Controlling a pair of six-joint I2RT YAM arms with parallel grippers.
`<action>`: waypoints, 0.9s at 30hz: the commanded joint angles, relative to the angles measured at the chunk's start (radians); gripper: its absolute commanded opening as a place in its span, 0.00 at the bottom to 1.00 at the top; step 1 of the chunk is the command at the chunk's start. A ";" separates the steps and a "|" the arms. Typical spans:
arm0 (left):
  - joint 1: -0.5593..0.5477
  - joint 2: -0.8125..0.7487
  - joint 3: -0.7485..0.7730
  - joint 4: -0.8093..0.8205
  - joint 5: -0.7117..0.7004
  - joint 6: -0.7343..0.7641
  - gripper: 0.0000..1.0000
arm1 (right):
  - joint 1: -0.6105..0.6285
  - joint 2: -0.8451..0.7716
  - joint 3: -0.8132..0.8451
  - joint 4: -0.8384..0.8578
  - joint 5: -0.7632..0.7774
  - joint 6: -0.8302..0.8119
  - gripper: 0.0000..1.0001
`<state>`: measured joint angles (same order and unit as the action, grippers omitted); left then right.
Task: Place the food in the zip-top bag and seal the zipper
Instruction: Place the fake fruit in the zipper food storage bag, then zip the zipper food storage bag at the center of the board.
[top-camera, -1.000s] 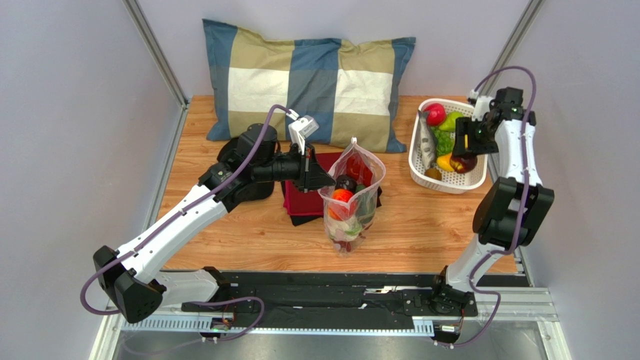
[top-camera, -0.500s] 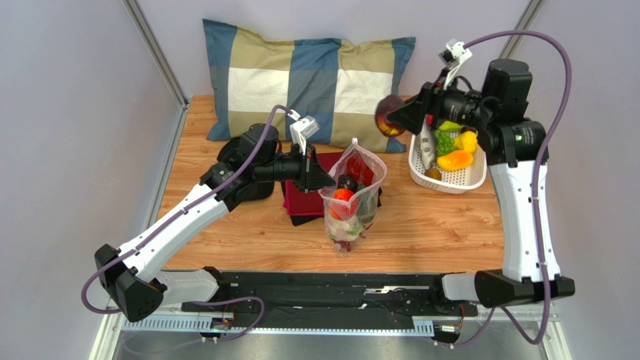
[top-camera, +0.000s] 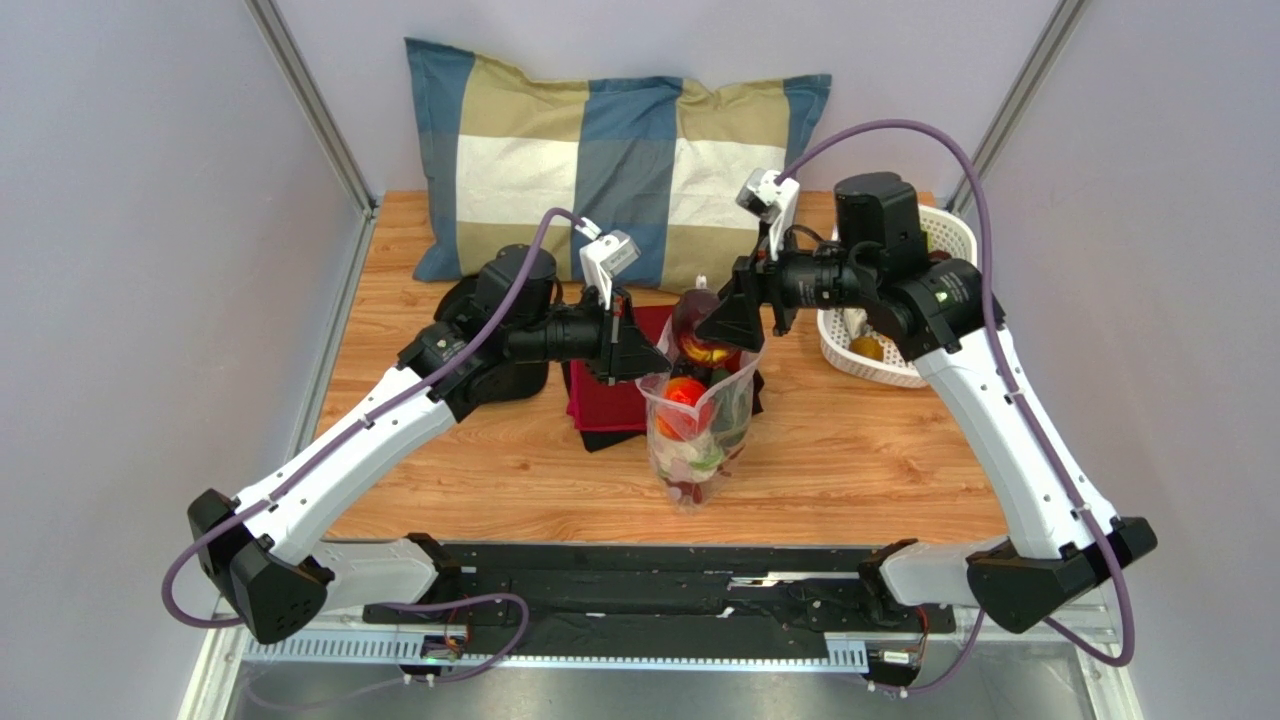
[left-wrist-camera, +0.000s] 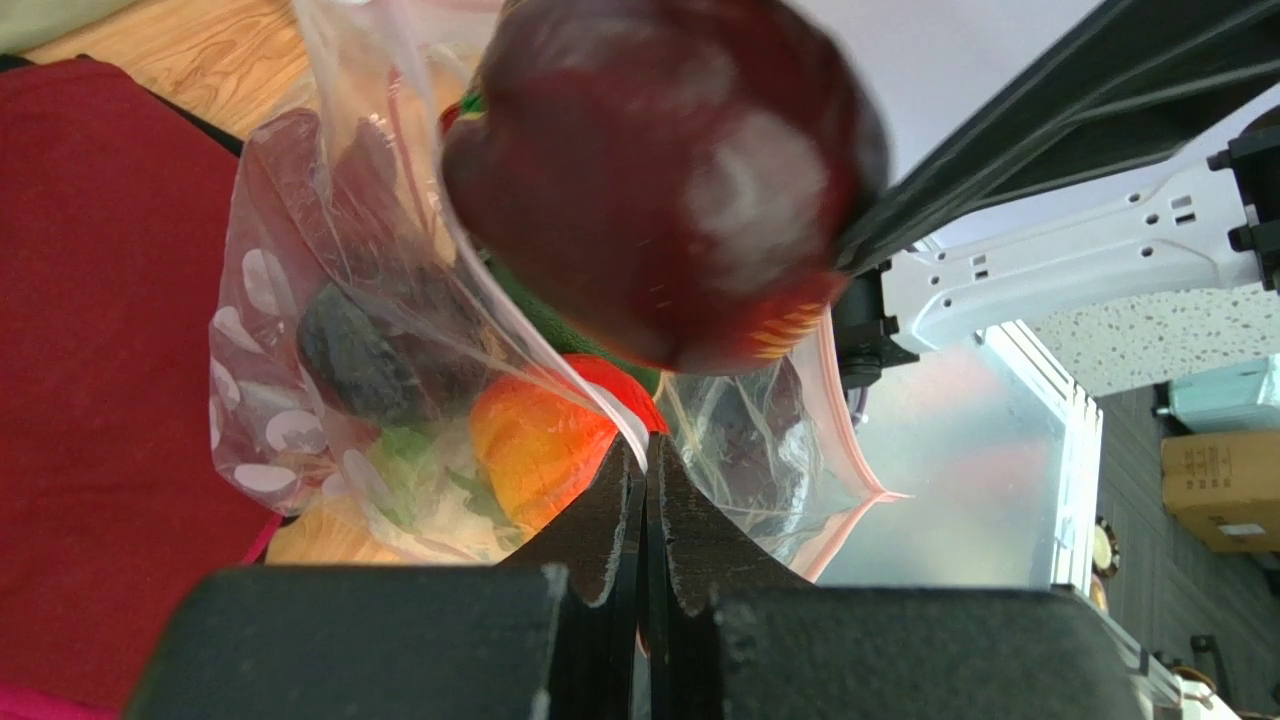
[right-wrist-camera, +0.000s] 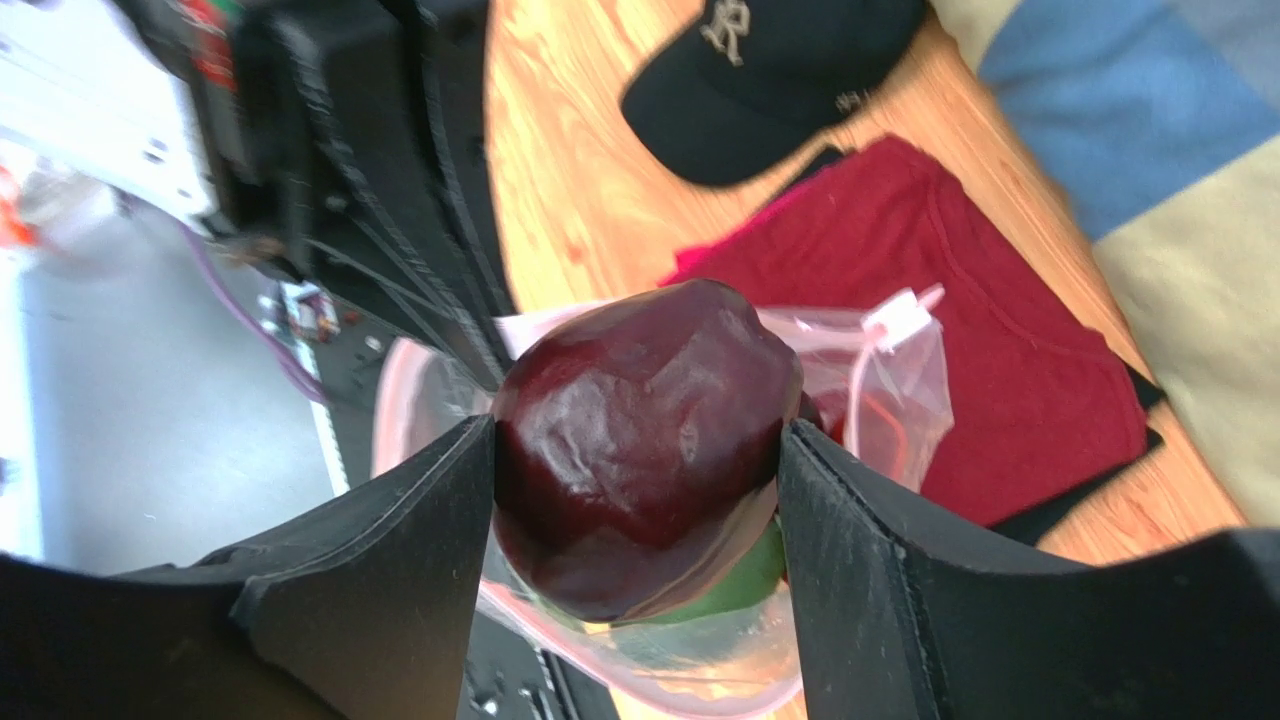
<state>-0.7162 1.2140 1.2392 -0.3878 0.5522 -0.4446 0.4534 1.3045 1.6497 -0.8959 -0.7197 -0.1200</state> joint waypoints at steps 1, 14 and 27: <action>0.003 -0.011 0.049 0.015 0.032 0.003 0.00 | 0.042 0.006 0.027 -0.034 0.129 -0.095 0.65; 0.003 -0.030 0.043 0.000 0.037 0.021 0.00 | 0.018 -0.068 0.096 -0.130 0.367 -0.110 0.83; 0.001 -0.025 0.063 -0.051 0.069 0.089 0.00 | -0.039 -0.005 -0.031 -0.219 0.280 -0.090 0.18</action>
<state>-0.7162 1.2137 1.2404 -0.4084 0.5945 -0.4068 0.4419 1.2949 1.6009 -1.0821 -0.3664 -0.2287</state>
